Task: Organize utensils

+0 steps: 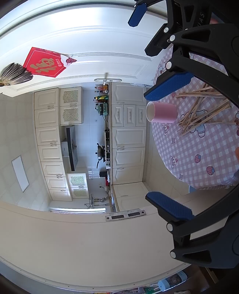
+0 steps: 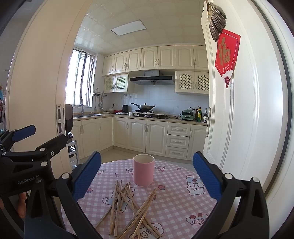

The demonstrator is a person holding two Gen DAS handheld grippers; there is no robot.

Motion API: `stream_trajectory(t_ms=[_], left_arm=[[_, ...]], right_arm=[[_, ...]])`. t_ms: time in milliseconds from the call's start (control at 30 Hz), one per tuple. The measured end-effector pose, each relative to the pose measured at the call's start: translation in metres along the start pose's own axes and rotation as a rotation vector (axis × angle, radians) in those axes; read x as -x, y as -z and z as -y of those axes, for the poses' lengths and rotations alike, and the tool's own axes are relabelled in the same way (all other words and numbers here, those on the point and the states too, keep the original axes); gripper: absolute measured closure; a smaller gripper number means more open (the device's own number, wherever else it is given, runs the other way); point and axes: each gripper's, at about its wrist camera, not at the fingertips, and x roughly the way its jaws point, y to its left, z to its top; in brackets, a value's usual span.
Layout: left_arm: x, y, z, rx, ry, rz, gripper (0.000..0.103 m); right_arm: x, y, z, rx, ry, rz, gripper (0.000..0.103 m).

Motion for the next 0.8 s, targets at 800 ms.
stream_trajectory(t_ms=[800], left_arm=[[-0.019,0.007,0.003,-0.005,0.007,-0.034,0.006]], right_arm=[[-0.017,0.006,0.007,-0.007,0.002,-0.035,0.007]])
